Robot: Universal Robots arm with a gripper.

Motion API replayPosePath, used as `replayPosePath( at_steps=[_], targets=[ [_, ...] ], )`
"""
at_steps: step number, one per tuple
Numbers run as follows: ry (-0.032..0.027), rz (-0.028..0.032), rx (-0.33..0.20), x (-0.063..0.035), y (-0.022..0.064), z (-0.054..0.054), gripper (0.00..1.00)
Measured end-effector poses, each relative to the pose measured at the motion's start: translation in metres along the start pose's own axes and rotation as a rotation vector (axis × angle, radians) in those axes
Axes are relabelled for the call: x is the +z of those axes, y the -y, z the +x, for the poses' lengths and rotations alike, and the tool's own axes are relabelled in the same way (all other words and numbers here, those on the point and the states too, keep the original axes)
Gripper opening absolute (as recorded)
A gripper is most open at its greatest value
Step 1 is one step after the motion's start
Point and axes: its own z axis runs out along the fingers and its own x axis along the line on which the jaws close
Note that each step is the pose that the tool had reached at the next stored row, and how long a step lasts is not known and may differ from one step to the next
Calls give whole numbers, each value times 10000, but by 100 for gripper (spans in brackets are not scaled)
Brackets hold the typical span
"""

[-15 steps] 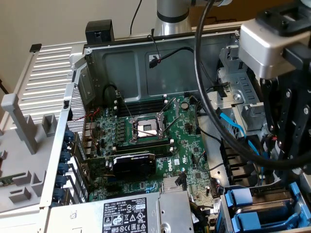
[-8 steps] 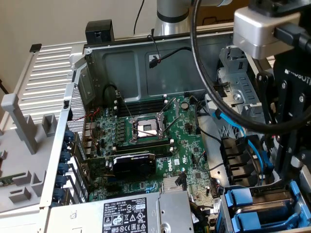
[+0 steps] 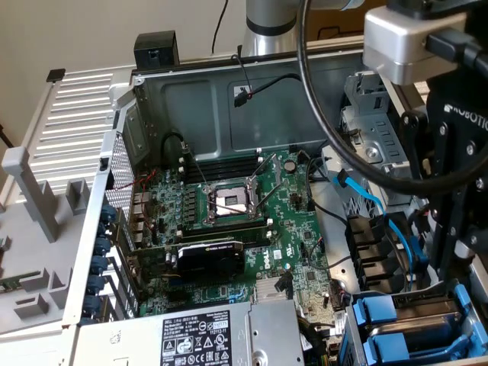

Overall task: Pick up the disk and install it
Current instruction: 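Insert the first disk wire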

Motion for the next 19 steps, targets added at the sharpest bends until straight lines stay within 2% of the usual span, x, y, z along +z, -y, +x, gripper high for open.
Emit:
replayPosePath(
  at_steps=[1, 2, 4, 5, 6, 8, 12, 13, 15, 19],
  targets=[
    [-66, -14, -3, -4, 4, -18, 17],
    [-156, -34, -7, -6, 7, -34, 17],
    [-372, -88, -19, -5, 13, -57, 17],
    [-434, -114, -15, -1, 13, -59, 17],
    [-468, -146, 8, 3, 13, -60, 17],
    [-497, -234, 94, 11, 13, -62, 17],
    [-460, -528, 353, 31, 13, -67, 17],
    [-454, -583, 420, 31, 13, -67, 17],
    [-443, -643, 549, 33, 13, -69, 17],
    [-433, -690, 702, 32, 22, -81, 17]
  ],
)
